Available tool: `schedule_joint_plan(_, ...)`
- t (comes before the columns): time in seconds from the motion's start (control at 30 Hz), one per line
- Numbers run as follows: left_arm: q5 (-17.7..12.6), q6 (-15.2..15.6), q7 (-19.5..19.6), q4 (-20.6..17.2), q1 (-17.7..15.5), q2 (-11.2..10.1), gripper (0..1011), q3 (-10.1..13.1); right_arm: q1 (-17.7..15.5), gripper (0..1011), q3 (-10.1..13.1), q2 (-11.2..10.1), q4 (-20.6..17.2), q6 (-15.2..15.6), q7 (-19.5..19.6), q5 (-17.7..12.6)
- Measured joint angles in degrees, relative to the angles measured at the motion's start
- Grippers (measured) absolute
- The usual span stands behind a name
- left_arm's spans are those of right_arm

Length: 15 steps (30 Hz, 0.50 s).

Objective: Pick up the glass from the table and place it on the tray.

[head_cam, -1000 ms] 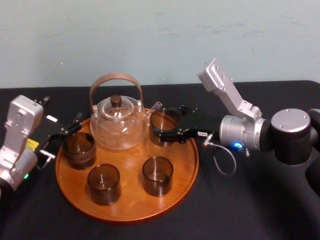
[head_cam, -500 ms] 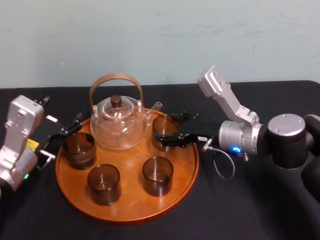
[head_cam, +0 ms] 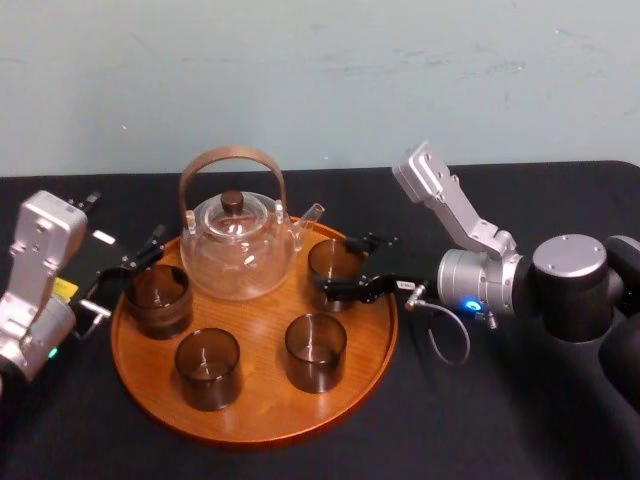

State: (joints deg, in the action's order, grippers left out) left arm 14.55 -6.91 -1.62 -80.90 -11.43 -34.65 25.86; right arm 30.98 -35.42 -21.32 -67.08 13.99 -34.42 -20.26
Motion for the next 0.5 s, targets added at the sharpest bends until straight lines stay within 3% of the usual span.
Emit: schedule_joint_plan(0.5,0.0,0.0,0.0,0.0,0.0,0.0,1001,0.0,-0.1,903,-0.1,0.1,0.5,0.3,0.3,0.6)
